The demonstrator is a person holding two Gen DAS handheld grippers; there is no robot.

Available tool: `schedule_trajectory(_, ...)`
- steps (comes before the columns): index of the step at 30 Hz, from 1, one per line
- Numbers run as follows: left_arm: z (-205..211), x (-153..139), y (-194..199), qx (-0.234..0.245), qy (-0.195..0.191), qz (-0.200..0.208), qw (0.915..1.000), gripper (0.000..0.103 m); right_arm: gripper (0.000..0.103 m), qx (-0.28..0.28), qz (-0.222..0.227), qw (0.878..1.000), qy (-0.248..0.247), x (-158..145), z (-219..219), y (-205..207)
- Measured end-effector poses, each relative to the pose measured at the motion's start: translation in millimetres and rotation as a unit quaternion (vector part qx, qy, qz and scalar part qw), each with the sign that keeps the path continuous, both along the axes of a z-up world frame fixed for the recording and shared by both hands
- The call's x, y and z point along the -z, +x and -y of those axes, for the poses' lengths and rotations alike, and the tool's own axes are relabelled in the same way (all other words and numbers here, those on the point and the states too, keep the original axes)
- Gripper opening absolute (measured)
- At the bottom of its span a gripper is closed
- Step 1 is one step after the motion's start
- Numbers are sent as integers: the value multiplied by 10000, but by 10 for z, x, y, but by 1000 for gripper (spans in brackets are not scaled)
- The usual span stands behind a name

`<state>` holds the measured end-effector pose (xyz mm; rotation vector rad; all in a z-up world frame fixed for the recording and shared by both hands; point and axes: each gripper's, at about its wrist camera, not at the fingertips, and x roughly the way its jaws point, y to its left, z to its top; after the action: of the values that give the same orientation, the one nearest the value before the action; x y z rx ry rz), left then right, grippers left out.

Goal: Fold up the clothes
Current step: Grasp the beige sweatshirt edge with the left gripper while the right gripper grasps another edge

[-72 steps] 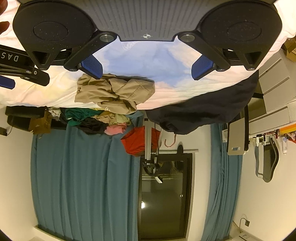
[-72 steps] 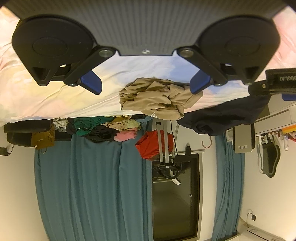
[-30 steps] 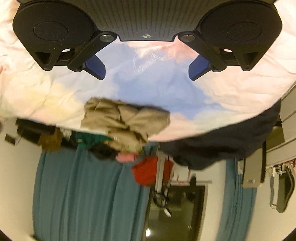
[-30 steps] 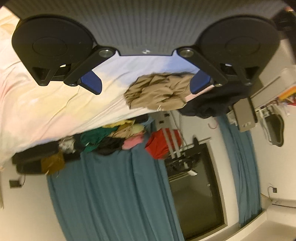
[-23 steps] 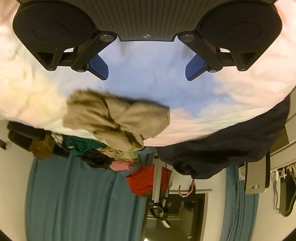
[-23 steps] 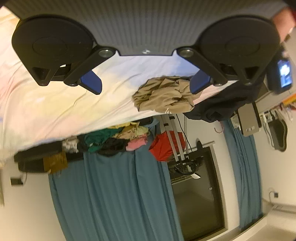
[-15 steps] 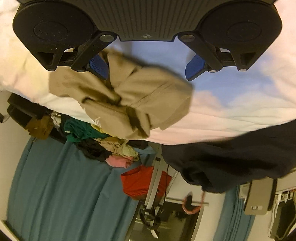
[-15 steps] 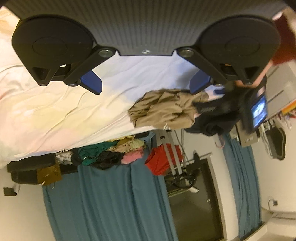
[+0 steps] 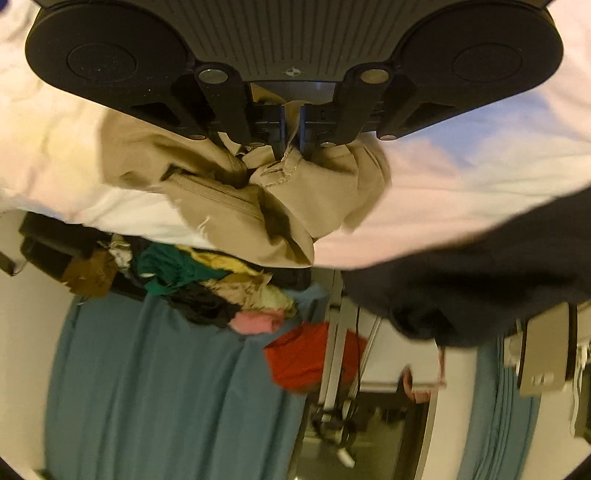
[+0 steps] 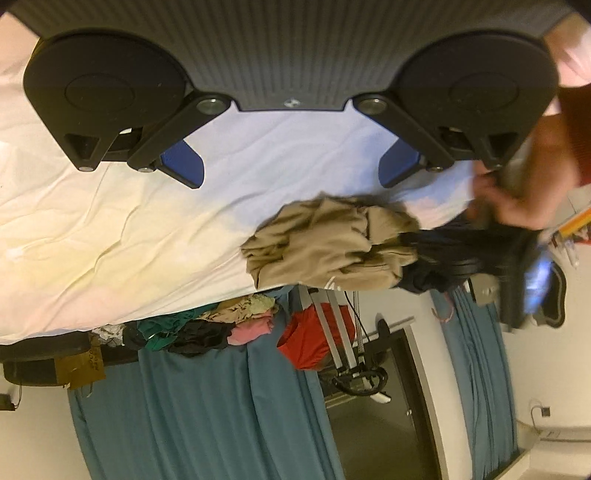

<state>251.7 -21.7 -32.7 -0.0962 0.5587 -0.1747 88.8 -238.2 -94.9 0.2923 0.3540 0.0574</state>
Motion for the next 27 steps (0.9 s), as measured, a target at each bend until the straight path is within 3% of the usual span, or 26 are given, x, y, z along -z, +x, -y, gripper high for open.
schedule_trajectory(7, -115, -466, -1145, 176, -110, 295, 9994, 6, 103, 30, 266, 9994, -205, -182, -86, -234)
schedule_trajectory(15, -587, -584, -2281, -12, -377, 282, 9989, 6, 103, -288, 421, 9973, -537, -387, -364, -555)
schedule_trajectory(20, -881, -450, -2416, -159, -696, 3, 9974, 6, 100, -759, 301, 9949, -596, -382, -627, -615)
schedule_trajectory(27, -1065, -371, -2305, -167, -922, -53, 9956, 6, 99, -1166, -40, 9903, -756, -182, -939, -415)
